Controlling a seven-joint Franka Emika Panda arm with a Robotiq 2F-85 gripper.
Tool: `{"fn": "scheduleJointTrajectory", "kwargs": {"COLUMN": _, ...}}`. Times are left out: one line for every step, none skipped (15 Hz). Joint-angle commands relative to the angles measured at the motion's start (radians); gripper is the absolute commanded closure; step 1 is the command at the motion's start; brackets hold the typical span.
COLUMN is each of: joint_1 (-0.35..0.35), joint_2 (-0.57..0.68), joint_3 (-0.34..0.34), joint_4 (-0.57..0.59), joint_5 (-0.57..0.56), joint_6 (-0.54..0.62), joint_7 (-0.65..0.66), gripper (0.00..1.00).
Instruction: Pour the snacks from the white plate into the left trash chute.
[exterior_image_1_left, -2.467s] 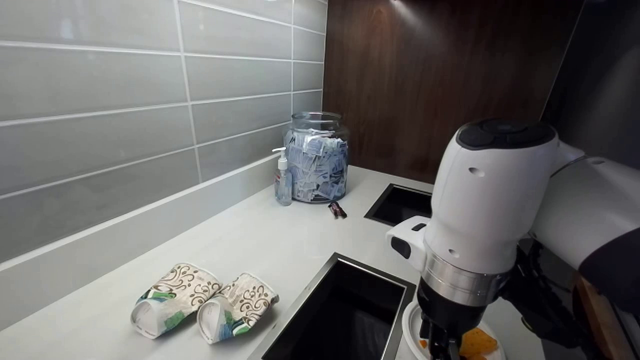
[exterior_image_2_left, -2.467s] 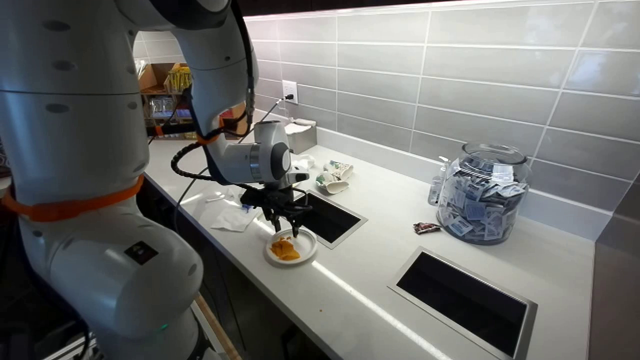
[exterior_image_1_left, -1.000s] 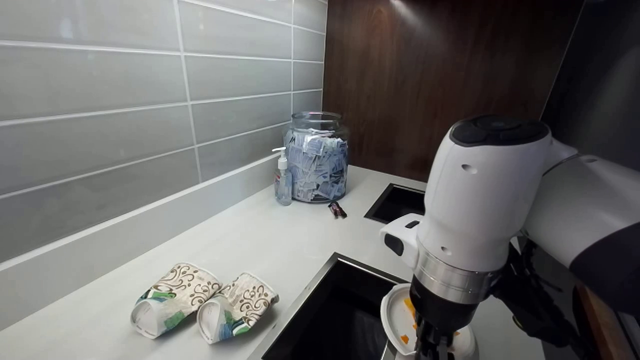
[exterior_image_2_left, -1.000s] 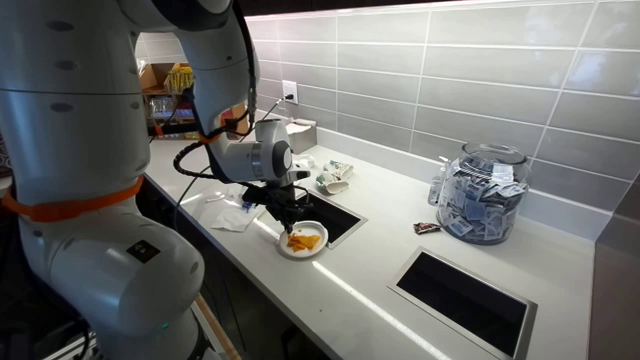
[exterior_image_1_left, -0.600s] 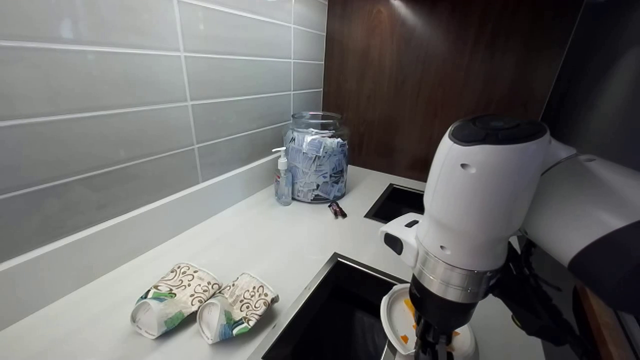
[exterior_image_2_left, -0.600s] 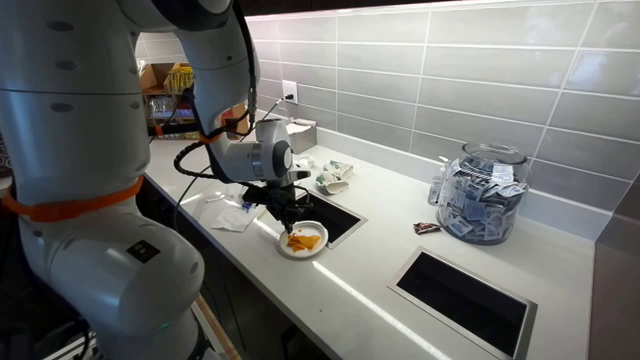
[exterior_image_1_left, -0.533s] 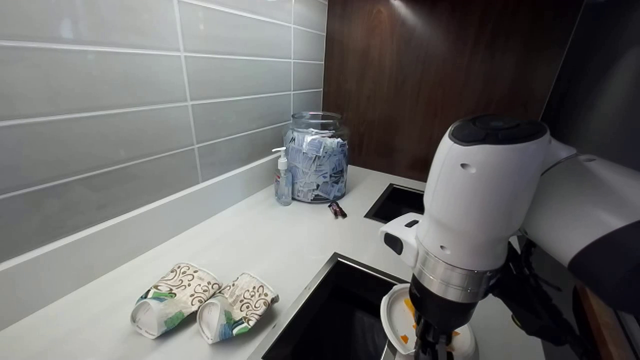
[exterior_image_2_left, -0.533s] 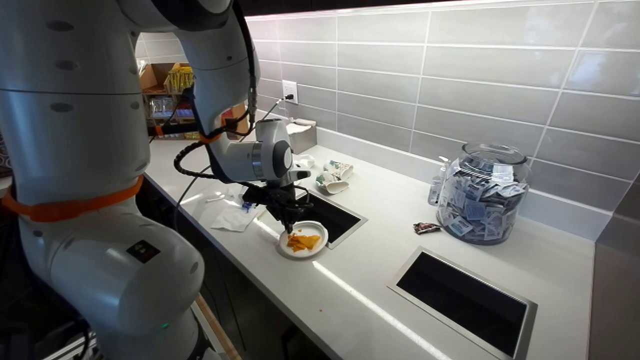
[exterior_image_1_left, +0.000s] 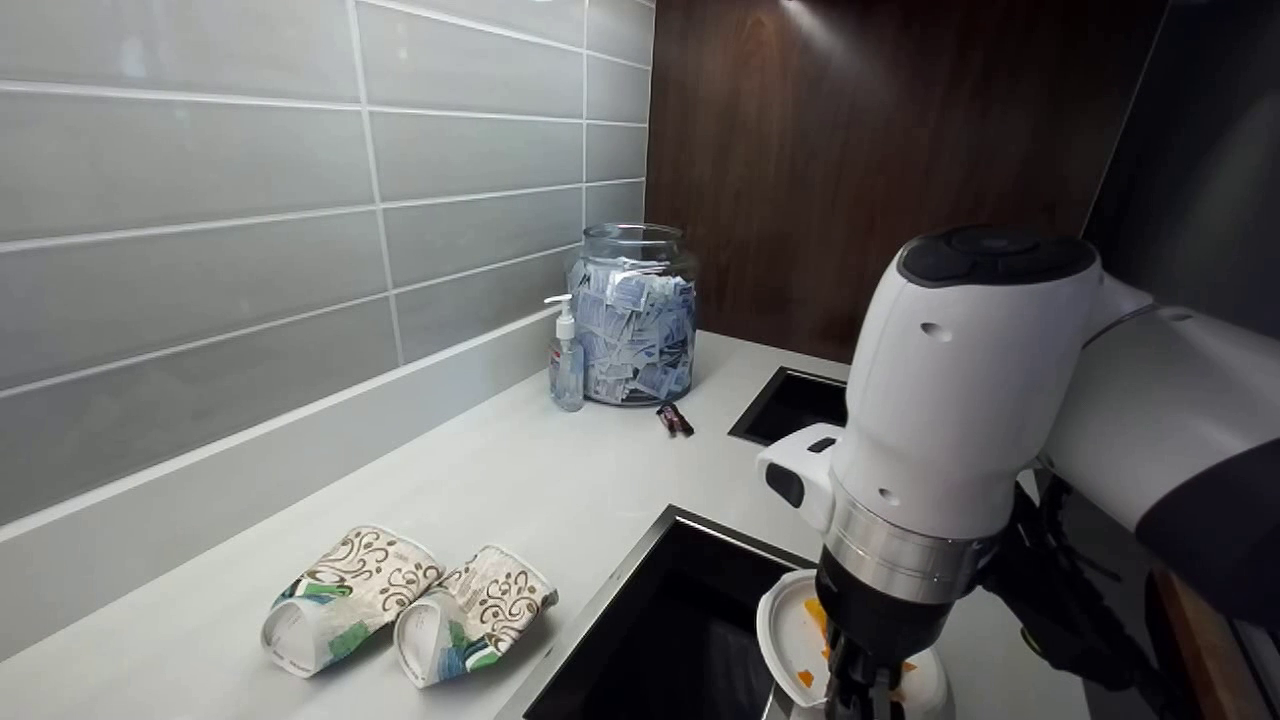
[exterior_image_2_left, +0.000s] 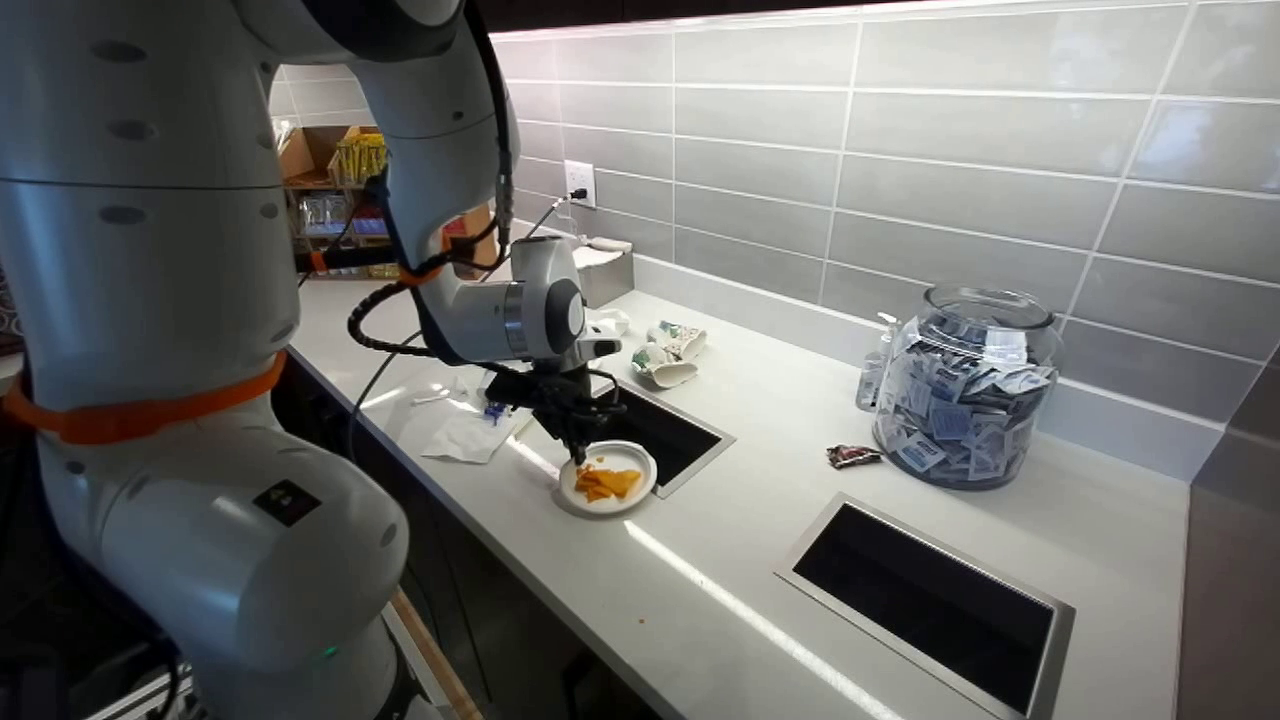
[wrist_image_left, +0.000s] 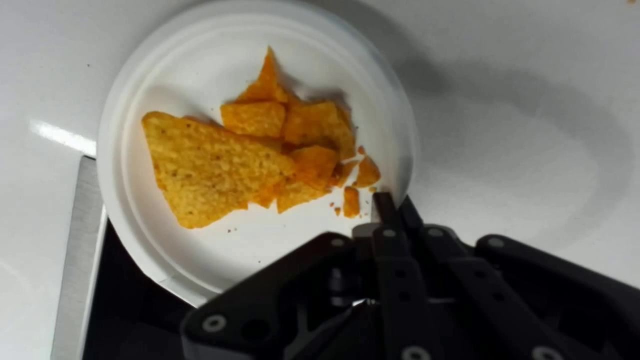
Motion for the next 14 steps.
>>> {"fn": "scheduleJointTrajectory", "kwargs": {"joint_1": 0.016, "joint_2": -0.004, "joint_3": -0.007, "joint_4": 0.013, "joint_5": -0.034, "joint_6": -0.019, "joint_7": 0.025, "gripper": 0.99}}
{"fn": "scheduleJointTrajectory", "kwargs": {"joint_1": 0.017, "joint_2": -0.007, "joint_3": -0.007, "joint_4": 0.018, "joint_5": -0.038, "joint_6": -0.023, "joint_7": 0.023, "gripper": 0.99}}
{"fn": "scheduleJointTrajectory", "kwargs": {"joint_1": 0.017, "joint_2": -0.009, "joint_3": -0.004, "joint_4": 0.024, "joint_5": -0.037, "joint_6": -0.026, "joint_7": 0.015, "gripper": 0.99}}
{"fn": "scheduleJointTrajectory", "kwargs": {"joint_1": 0.018, "joint_2": -0.01, "joint_3": -0.005, "joint_4": 0.028, "joint_5": -0.043, "joint_6": -0.029, "joint_7": 0.017, "gripper": 0.99}}
{"fn": "scheduleJointTrajectory", "kwargs": {"joint_1": 0.018, "joint_2": -0.011, "joint_3": -0.003, "joint_4": 0.034, "joint_5": -0.043, "joint_6": -0.032, "joint_7": 0.012, "gripper": 0.99}}
{"fn": "scheduleJointTrajectory", "kwargs": {"joint_1": 0.018, "joint_2": -0.011, "joint_3": -0.003, "joint_4": 0.039, "joint_5": -0.046, "joint_6": -0.034, "joint_7": 0.012, "gripper": 0.99}}
{"fn": "scheduleJointTrajectory", "kwargs": {"joint_1": 0.019, "joint_2": -0.009, "joint_3": -0.004, "joint_4": 0.046, "joint_5": -0.049, "joint_6": -0.037, "joint_7": 0.012, "gripper": 0.99}}
{"fn": "scheduleJointTrajectory", "kwargs": {"joint_1": 0.019, "joint_2": -0.008, "joint_3": -0.004, "joint_4": 0.05, "joint_5": -0.051, "joint_6": -0.039, "joint_7": 0.012, "gripper": 0.99}}
{"fn": "scheduleJointTrajectory", "kwargs": {"joint_1": 0.02, "joint_2": -0.007, "joint_3": -0.005, "joint_4": 0.053, "joint_5": -0.054, "joint_6": -0.042, "joint_7": 0.015, "gripper": 0.99}}
{"fn": "scheduleJointTrajectory", "kwargs": {"joint_1": 0.022, "joint_2": -0.007, "joint_3": -0.007, "joint_4": 0.056, "joint_5": -0.061, "joint_6": -0.045, "joint_7": 0.022, "gripper": 0.99}}
{"fn": "scheduleJointTrajectory", "kwargs": {"joint_1": 0.022, "joint_2": -0.006, "joint_3": -0.007, "joint_4": 0.058, "joint_5": -0.064, "joint_6": -0.047, "joint_7": 0.023, "gripper": 0.99}}
{"fn": "scheduleJointTrajectory", "kwargs": {"joint_1": 0.025, "joint_2": -0.007, "joint_3": -0.009, "joint_4": 0.061, "joint_5": -0.076, "joint_6": -0.053, "joint_7": 0.033, "gripper": 0.99}}
{"fn": "scheduleJointTrajectory", "kwargs": {"joint_1": 0.027, "joint_2": -0.007, "joint_3": -0.011, "joint_4": 0.064, "joint_5": -0.087, "joint_6": -0.061, "joint_7": 0.041, "gripper": 0.99}}
{"fn": "scheduleJointTrajectory", "kwargs": {"joint_1": 0.032, "joint_2": -0.008, "joint_3": -0.015, "joint_4": 0.067, "joint_5": -0.108, "joint_6": -0.07, "joint_7": 0.056, "gripper": 0.99}}
